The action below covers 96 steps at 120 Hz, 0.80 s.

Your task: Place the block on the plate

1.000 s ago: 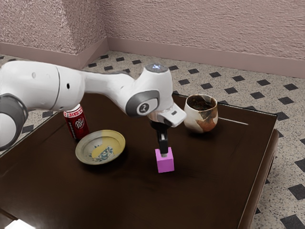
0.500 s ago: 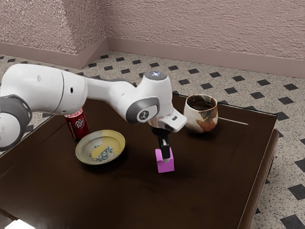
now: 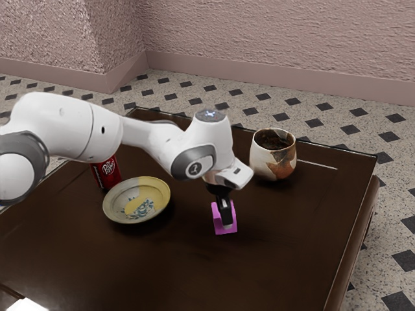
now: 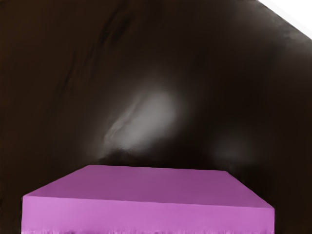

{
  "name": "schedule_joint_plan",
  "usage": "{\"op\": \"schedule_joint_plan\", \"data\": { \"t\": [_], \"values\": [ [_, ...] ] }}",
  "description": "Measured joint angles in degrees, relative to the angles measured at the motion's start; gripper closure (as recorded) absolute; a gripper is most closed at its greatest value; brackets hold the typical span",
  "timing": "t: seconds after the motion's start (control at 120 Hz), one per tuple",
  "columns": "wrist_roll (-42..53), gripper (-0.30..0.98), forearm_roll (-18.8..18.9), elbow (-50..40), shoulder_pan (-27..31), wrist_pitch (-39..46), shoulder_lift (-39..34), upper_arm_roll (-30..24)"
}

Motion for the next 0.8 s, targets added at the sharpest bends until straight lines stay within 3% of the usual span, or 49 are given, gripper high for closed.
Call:
{"op": "schedule_joint_plan", "data": {
  "t": [0.333, 0.558, 0.8],
  "values": [
    [-0.5, 0.0, 0.04, -0.05, 0.04, 1.7, 1.71, 0.29],
    [-0.72, 0.12, 0.04, 0.03, 0.13, 2.35, 2.19, 0.38],
    [-1.09, 0.13, 0.21, 0.1, 0.15, 2.69, 2.25, 0.38]
  ]
}}
